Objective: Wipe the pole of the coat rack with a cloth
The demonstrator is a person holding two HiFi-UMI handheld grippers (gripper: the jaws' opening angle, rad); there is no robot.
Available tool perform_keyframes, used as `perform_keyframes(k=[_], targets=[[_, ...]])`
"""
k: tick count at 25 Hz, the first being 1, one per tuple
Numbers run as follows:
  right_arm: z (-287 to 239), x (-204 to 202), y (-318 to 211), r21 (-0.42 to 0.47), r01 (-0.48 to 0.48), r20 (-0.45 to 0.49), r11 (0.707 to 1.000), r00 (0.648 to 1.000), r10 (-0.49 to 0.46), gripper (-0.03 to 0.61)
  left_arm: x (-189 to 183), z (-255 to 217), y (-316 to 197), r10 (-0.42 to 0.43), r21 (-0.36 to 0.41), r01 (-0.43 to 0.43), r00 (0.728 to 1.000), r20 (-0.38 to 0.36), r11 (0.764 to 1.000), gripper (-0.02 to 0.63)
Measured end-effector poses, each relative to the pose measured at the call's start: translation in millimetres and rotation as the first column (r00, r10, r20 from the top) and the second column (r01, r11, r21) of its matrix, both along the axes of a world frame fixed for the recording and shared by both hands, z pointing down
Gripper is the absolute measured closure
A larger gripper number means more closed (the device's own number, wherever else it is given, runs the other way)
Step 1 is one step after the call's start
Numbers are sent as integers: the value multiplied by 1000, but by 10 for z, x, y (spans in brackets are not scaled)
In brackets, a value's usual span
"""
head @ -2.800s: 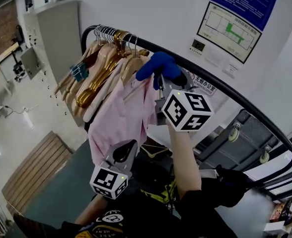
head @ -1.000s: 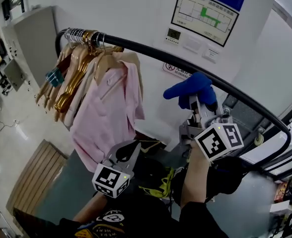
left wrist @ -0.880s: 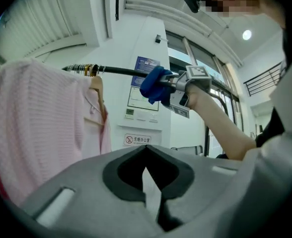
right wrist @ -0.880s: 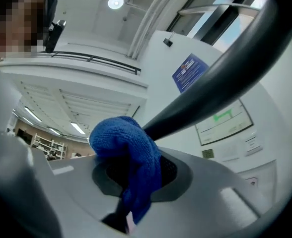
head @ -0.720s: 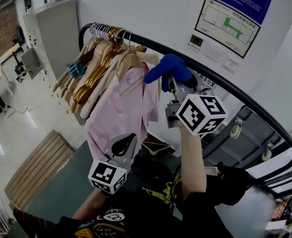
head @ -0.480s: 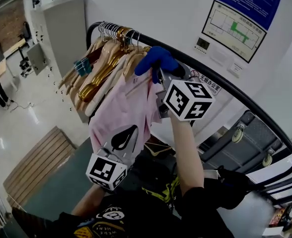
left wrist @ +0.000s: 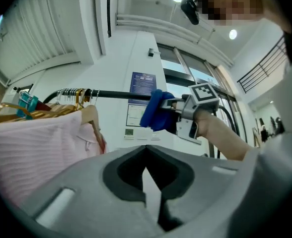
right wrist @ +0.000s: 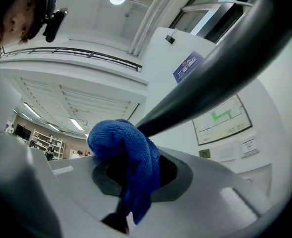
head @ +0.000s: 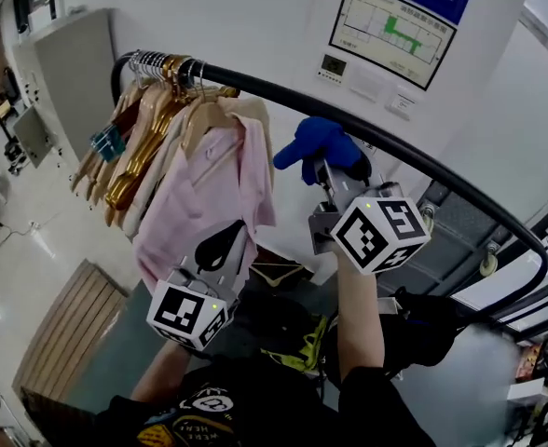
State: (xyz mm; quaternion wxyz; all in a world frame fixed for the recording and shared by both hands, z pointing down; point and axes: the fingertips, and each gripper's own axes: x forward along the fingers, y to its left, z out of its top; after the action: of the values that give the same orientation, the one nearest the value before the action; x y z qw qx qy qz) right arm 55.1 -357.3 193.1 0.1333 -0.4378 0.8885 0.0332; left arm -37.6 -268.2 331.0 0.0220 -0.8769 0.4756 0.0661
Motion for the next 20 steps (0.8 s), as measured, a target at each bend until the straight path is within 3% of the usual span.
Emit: perform_keyframes(k=[7, 13, 16, 20], targets=[[-43, 1285, 505, 42, -243, 3, 969, 970, 244, 506, 601, -15, -104, 164, 8, -164, 986, 5, 986, 611], [-70, 2327, 935, 34, -455, 71, 890, 889, 452, 506, 1016, 49, -65, 272, -12, -272, 962, 12, 962, 611], [-77, 2626, 1055, 38, -498, 93, 866, 865, 493, 506, 1102, 89, -50, 290, -22, -290, 957, 14, 957, 611], [-84, 2587, 1003, 35, -469, 90, 882, 881, 465, 508, 1052, 104, -54, 267, -30, -266, 964, 10, 963, 611]])
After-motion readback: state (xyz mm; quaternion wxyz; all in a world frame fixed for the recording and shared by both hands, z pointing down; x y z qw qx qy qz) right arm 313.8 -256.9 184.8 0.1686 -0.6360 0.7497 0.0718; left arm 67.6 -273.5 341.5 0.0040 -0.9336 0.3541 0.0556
